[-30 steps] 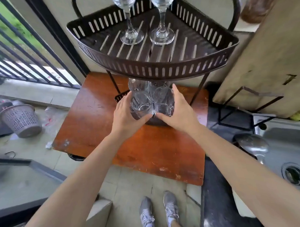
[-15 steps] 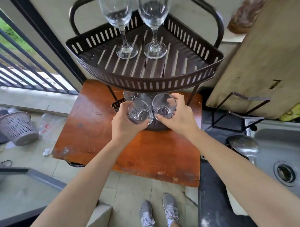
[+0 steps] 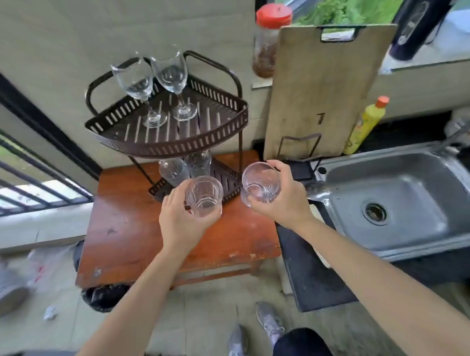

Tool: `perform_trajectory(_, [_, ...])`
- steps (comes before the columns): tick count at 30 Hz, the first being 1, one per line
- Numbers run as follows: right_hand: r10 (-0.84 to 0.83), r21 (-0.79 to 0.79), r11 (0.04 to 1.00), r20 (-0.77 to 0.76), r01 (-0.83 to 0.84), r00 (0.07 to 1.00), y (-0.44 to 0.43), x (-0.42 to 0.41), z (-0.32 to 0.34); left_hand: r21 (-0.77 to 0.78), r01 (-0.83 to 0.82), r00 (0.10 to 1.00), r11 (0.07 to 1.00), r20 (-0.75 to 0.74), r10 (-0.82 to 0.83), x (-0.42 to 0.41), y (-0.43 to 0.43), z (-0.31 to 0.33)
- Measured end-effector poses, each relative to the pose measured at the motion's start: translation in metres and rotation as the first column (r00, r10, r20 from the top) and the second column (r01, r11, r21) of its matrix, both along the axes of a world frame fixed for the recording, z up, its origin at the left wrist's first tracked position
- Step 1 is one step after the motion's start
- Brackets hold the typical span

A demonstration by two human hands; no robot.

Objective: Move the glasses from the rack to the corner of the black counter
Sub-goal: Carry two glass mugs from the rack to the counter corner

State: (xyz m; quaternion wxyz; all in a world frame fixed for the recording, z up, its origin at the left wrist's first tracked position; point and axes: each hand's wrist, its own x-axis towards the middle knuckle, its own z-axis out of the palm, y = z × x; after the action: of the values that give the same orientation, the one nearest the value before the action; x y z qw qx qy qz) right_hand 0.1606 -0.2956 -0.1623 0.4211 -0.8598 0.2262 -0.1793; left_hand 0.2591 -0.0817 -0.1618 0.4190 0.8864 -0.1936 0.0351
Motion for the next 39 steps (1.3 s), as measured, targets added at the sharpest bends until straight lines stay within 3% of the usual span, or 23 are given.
perform_trajectory(4, [-0.197,-0.066,0.978,0.028,0.198,0.98,-0.021,-0.073,0.025,-0.041,0.212,0.977,0.976,0.046,-0.21,-0.021,-0.045,0.016])
perform_trajectory(8, [-0.405,-0.099,0.907,0.055,0.408,0.913,-0.049,-0.166,0.055,-0.087,0.436,0.899,0.896,0.089,-0.429,-0.069,-0.116,0.044])
perform_trajectory(12, [-0.615,-0.106,0.773,0.116,0.625,0.78,-0.071,-0.273,0.083,-0.145,0.679,0.734,0.719,0.14,-0.665,-0.141,-0.191,0.081])
perform_trajectory(16, [-0.786,-0.07,0.585,0.197,0.808,0.586,-0.081,-0.394,0.098,-0.166,0.837,0.547,0.522,0.21,-0.81,-0.247,-0.264,0.107])
perform_trajectory(20, [-0.909,0.016,0.356,0.236,0.934,0.342,-0.085,-0.512,0.089,-0.17,0.927,0.366,0.334,0.212,-0.906,-0.37,-0.319,0.107])
perform_trajectory(23, [-0.952,0.002,0.218,0.221,0.976,0.212,-0.094,-0.601,0.079,-0.188,0.96,0.247,0.208,0.216,-0.945,-0.467,-0.352,0.105])
perform_trajectory(31, [-0.972,-0.033,0.035,0.23,0.999,0.042,-0.133,-0.827,0.086,-0.177,0.983,0.006,-0.036,0.234,-0.972,-0.714,-0.429,0.12])
perform_trajectory(39, [-0.972,-0.031,-0.117,0.209,0.993,-0.108,-0.175,-0.983,0.073,-0.107,0.978,-0.154,-0.179,0.205,-0.967,-0.884,-0.502,0.113])
